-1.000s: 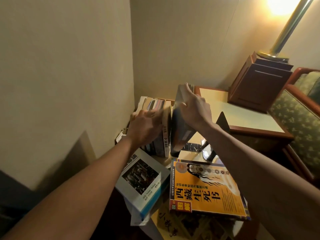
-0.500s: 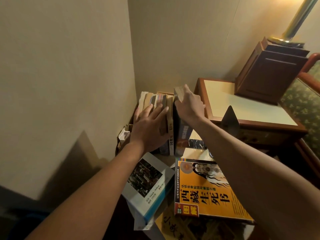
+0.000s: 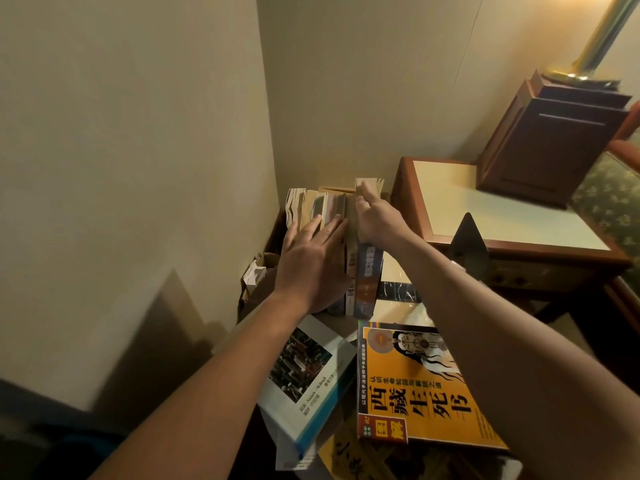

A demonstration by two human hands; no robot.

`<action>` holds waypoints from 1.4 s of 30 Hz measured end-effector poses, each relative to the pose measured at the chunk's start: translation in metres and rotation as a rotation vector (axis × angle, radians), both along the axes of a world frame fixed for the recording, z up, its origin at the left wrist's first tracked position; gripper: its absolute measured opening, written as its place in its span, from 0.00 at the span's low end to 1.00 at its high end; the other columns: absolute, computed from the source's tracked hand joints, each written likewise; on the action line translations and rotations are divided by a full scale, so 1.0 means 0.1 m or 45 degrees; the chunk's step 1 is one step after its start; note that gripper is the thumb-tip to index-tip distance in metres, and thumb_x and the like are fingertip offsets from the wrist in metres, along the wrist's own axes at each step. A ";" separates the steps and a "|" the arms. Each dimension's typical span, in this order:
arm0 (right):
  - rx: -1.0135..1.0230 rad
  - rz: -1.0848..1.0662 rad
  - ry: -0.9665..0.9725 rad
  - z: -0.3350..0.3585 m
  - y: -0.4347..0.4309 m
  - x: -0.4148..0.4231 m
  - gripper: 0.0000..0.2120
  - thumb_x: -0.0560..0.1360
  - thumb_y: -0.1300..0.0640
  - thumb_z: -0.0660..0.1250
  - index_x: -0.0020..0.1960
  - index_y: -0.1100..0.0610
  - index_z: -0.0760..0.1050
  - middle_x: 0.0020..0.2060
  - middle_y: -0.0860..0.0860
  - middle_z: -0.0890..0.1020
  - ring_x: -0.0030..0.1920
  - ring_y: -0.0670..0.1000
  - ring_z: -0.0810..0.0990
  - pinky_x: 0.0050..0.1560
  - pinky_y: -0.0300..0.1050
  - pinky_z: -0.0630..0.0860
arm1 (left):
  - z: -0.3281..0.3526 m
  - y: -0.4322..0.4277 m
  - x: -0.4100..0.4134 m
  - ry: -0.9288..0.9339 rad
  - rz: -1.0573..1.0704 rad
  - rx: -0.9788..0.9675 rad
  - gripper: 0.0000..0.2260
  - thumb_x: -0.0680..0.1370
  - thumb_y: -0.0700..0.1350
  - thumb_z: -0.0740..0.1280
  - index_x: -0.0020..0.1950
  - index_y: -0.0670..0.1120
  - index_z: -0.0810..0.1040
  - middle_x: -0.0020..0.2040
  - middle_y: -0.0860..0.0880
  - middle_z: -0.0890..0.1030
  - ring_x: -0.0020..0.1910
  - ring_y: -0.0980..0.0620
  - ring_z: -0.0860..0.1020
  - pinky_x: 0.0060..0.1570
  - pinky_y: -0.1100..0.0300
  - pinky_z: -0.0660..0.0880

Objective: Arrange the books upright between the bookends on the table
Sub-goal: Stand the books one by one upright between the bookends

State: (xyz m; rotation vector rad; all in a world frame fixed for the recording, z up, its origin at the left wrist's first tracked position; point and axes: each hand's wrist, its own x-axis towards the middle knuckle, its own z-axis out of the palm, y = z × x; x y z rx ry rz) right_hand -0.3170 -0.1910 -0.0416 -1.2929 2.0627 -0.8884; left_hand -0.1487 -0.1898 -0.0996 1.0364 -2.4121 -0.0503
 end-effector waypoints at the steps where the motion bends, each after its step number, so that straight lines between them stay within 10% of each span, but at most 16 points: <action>1: -0.008 0.005 -0.005 0.00 0.00 0.03 0.23 0.85 0.49 0.48 0.80 0.44 0.55 0.73 0.61 0.70 0.67 0.61 0.73 0.63 0.48 0.68 | 0.00 0.00 0.00 0.014 0.005 0.002 0.37 0.75 0.64 0.69 0.80 0.52 0.62 0.78 0.52 0.66 0.78 0.45 0.61 0.78 0.40 0.52; 9: -0.049 0.106 -0.149 -0.03 0.13 0.13 0.25 0.85 0.49 0.50 0.81 0.40 0.49 0.77 0.59 0.62 0.47 0.50 0.79 0.39 0.41 0.74 | -0.04 -0.06 0.08 -0.035 0.030 -0.060 0.39 0.74 0.67 0.66 0.80 0.49 0.63 0.79 0.50 0.65 0.78 0.44 0.62 0.77 0.40 0.55; 16: -0.073 0.143 -0.082 0.01 0.39 0.16 0.25 0.86 0.46 0.51 0.81 0.44 0.50 0.79 0.54 0.61 0.75 0.58 0.66 0.72 0.50 0.67 | -0.03 -0.10 0.07 -0.128 0.045 -0.014 0.39 0.76 0.62 0.70 0.81 0.50 0.58 0.81 0.52 0.61 0.79 0.46 0.60 0.77 0.41 0.51; 26: -0.186 0.239 0.052 -0.23 1.47 -0.06 0.27 0.84 0.45 0.54 0.81 0.41 0.49 0.74 0.56 0.69 0.72 0.57 0.71 0.65 0.47 0.69 | -0.16 0.68 0.20 0.150 0.014 0.137 0.38 0.77 0.51 0.69 0.82 0.47 0.55 0.83 0.47 0.53 0.82 0.45 0.49 0.79 0.40 0.51; 33: -0.026 0.181 0.249 -0.58 2.23 -0.36 0.28 0.83 0.46 0.60 0.80 0.42 0.55 0.74 0.54 0.71 0.72 0.56 0.71 0.66 0.51 0.71 | -0.55 1.47 0.18 0.068 0.063 0.759 0.36 0.79 0.56 0.66 0.82 0.58 0.49 0.83 0.53 0.52 0.80 0.44 0.56 0.75 0.41 0.61; 42: 0.478 0.175 0.547 -1.15 2.85 -0.60 0.29 0.79 0.34 0.55 0.78 0.35 0.54 0.80 0.52 0.37 0.79 0.61 0.34 0.73 0.75 0.48 | -0.66 2.11 0.05 0.111 0.224 1.161 0.33 0.79 0.52 0.69 0.80 0.53 0.59 0.69 0.50 0.74 0.63 0.52 0.73 0.64 0.52 0.74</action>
